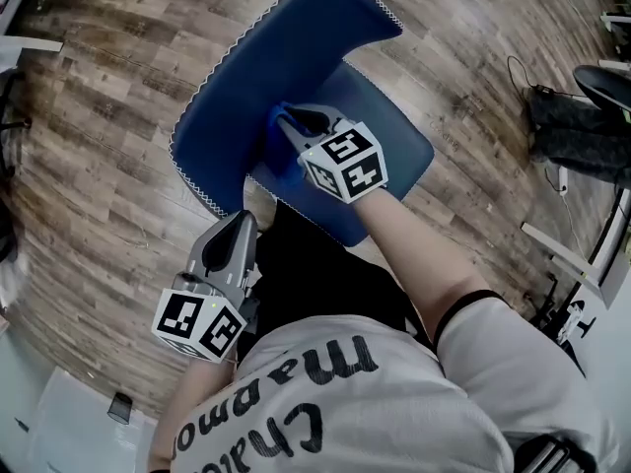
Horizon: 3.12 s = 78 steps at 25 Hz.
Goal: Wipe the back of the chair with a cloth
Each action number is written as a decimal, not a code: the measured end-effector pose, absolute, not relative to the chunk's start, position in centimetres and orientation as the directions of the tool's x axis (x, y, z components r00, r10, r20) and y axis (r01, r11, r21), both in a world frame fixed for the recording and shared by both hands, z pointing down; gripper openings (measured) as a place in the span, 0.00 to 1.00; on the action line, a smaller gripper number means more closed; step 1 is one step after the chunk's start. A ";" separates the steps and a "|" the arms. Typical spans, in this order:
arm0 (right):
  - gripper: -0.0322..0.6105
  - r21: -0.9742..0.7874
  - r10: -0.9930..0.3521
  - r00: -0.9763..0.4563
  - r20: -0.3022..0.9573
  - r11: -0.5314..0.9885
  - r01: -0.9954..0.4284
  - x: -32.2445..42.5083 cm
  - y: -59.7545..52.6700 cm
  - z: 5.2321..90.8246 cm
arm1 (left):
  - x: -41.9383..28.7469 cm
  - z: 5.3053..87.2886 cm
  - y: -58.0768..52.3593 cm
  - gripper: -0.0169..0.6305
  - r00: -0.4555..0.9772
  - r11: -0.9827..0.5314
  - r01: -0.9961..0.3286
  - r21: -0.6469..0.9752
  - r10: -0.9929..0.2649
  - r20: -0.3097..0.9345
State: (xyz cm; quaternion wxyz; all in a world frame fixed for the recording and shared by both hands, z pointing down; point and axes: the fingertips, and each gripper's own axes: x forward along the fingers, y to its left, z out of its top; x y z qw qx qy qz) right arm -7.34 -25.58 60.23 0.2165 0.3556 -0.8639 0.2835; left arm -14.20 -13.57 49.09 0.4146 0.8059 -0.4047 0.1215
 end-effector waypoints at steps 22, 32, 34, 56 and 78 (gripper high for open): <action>0.13 -0.281 -0.726 -0.387 0.569 0.270 -0.921 4.7 -32.7 60.4 | -13.3 49.9 -13.8 0.03 0.642 -0.323 -0.756 0.569 -0.532 0.552; 0.13 -0.414 -0.359 -0.689 0.630 0.595 -0.689 -11.7 -18.8 63.4 | -14.5 49.6 -12.4 0.03 0.644 -0.322 -0.753 0.573 -0.542 0.540; 0.13 -0.447 -0.283 -0.738 0.613 0.646 -0.619 -14.2 -16.1 62.9 | -14.9 49.6 -11.8 0.03 0.644 -0.321 -0.752 0.575 -0.541 0.540; 0.13 -0.358 -0.377 -0.635 0.675 0.585 -0.728 -7.5 -24.8 66.0 | -14.6 50.2 -11.7 0.03 0.614 -0.281 -0.774 0.567 -0.552 0.565; 0.14 -0.137 -0.594 -0.293 0.749 0.294 -0.946 8.3 -35.9 67.1 | -14.4 51.5 -12.9 0.03 0.608 -0.261 -0.783 0.565 -0.516 0.604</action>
